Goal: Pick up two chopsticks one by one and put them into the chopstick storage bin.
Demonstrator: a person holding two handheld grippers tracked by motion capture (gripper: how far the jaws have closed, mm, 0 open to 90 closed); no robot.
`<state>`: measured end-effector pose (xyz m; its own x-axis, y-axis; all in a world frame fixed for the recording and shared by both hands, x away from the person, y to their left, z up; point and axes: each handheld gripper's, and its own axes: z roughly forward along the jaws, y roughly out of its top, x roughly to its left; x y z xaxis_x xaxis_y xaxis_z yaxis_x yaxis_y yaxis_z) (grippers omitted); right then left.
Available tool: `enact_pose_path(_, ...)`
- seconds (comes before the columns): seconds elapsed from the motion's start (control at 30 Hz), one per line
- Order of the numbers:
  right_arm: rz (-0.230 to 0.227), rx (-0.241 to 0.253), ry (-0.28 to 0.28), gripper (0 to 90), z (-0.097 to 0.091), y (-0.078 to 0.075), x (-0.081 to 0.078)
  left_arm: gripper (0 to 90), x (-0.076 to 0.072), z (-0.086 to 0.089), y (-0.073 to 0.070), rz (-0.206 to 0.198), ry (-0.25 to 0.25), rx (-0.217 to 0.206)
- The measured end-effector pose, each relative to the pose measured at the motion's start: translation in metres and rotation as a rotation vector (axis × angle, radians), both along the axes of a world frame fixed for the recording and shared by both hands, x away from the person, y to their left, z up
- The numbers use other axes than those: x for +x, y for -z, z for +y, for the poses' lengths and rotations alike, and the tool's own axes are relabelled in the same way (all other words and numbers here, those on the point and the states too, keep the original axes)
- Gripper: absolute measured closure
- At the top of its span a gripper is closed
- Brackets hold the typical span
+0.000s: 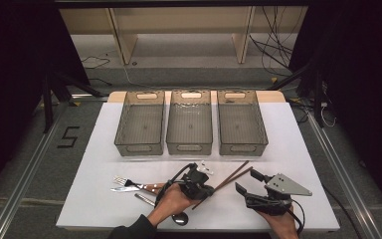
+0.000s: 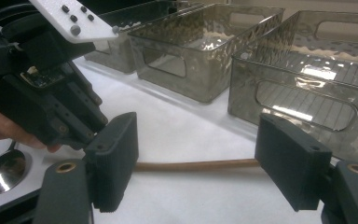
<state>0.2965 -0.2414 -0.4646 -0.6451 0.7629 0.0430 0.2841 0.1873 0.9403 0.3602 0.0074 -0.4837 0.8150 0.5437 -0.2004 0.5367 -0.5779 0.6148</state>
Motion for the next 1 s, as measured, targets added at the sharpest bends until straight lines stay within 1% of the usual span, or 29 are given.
enact_pose_path(0.03, 0.000, 0.000, 0.000, 30.7, 0.0000, 0.0000, 0.0000, 83.7, 0.0009, 0.0008, 0.0003, 0.014, -0.005, -0.009)
enact_pose_path(0.3, -0.002, -0.001, -0.001, 30.7, 0.0001, -0.0001, -0.0001, 84.6, 0.0022, 0.0029, -0.0002, 0.016, 0.001, -0.005)
enact_pose_path(0.33, -0.002, -0.001, -0.003, 30.7, 0.0001, 0.0000, 0.0000, 84.6, 0.0023, 0.0032, -0.0002, 0.020, -0.005, -0.010)
enact_pose_path(0.43, 0.001, -0.002, -0.002, 30.8, 0.0002, 0.0002, 0.0001, 84.6, 0.0039, 0.0051, -0.0011, 0.034, -0.004, -0.018)
enact_pose_path(0.53, 0.001, -0.003, -0.002, 30.8, 0.0007, 0.0003, 0.0001, 84.6, 0.0043, 0.0062, -0.0017, 0.040, -0.002, -0.023)
enact_pose_path(0.63, 0.002, -0.002, -0.003, 30.8, 0.0008, 0.0004, 0.0002, 84.3, 0.0052, 0.0067, -0.0008, 0.058, 0.000, -0.029)
enact_pose_path(0.83, 0.002, -0.002, -0.004, 30.9, 0.0008, 0.0003, 0.0001, 84.0, 0.0066, 0.0078, -0.0008, 0.069, 0.007, -0.026)
enact_pose_path(1.0, 0.001, -0.003, -0.004, 30.9, 0.0009, 0.0005, 0.0002, 83.8, 0.0087, 0.0103, -0.0014, 0.079, 0.001, -0.034)
